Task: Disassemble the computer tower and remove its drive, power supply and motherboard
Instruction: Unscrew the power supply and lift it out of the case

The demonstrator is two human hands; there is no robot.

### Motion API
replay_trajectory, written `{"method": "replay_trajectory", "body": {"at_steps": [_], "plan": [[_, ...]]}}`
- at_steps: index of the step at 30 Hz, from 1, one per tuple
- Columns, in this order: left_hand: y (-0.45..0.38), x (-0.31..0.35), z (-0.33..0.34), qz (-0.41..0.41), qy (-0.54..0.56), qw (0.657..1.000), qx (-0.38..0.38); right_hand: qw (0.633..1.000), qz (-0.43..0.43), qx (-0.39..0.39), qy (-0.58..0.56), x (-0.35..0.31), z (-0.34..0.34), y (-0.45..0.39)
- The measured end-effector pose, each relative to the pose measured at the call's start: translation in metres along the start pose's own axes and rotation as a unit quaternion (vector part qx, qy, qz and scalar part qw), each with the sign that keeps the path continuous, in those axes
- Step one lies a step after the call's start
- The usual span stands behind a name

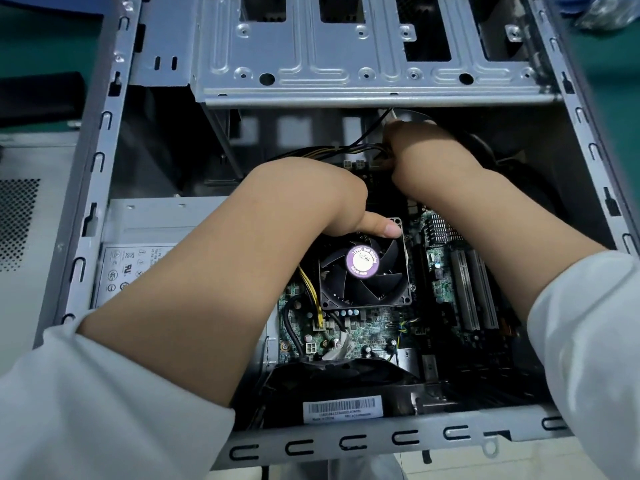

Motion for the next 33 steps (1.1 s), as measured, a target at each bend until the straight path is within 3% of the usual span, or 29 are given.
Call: {"method": "replay_trajectory", "body": {"at_steps": [4, 22, 28, 33], "plan": [[0.001, -0.001, 0.000, -0.001, -0.002, 1.000, 0.000, 0.999, 0.031, -0.023, -0.001, 0.002, 0.002, 0.004], [0.004, 0.000, 0.000, 0.001, -0.011, 1.000, -0.006, 0.999, -0.014, -0.027, 0.037, -0.003, 0.001, 0.002], [0.002, 0.002, -0.004, 0.004, -0.008, 1.000, 0.012, 0.992, 0.064, -0.080, -0.072, 0.004, 0.018, 0.001], [0.004, 0.001, -0.004, 0.005, -0.015, 1.000, 0.013, 0.991, 0.071, 0.002, -0.110, 0.003, 0.018, 0.001]]}}
Point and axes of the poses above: each hand's wrist, its own y-axis away from the middle knuckle, its own z-axis out of the palm, x = y × z, the point moved 8 cm from there along -y, towards the middle knuckle, and after that the axes turned 5 degrees about -x, right-handed, at the moved point
